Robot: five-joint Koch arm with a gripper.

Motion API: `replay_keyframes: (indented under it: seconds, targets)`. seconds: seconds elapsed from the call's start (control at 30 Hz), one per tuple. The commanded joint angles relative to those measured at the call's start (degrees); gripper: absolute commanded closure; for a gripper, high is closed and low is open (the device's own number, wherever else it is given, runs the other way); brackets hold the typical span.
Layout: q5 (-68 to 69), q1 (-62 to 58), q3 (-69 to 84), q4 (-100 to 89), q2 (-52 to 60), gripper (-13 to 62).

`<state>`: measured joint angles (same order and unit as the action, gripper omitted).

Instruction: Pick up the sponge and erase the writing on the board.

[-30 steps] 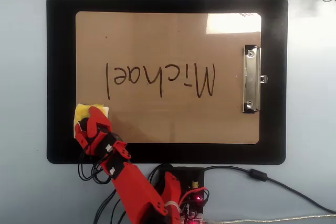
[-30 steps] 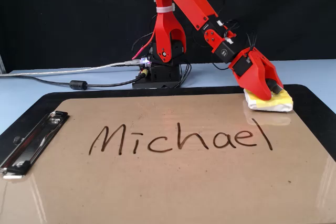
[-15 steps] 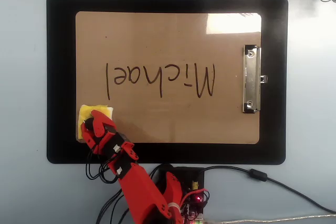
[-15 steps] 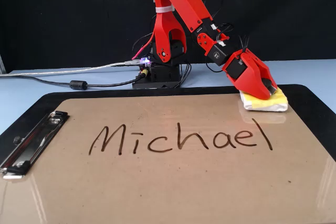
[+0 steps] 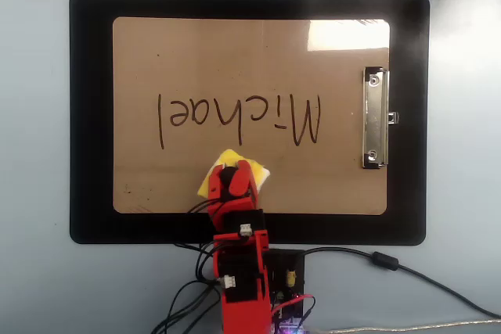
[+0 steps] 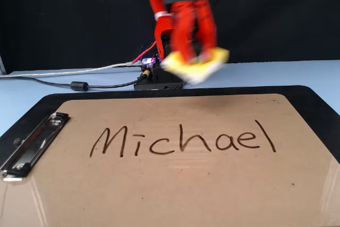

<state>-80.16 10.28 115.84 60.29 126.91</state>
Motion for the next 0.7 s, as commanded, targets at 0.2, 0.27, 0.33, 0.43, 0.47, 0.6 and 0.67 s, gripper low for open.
replay_keyframes:
  seconds: [0.2,0.27,0.33,0.43,0.47,0.6,0.67]
  targets:
    - [12.3,-27.6,-0.35,-26.1,-14.33,57.5]
    - [12.3,-29.62,-0.44,-33.13,-19.25,57.4]
    - [12.3,-30.41,-0.53,-39.81,-25.31,57.5]
    - [12.22,-33.84,-1.14,-47.29,-30.41,57.4]
    - [12.22,-35.24,-1.32,-47.99,-30.85,57.5]
    - [12.57,-36.56,0.79,-47.99,-28.56,57.4]
    - [12.92,-36.56,2.99,-48.08,-27.95,57.4]
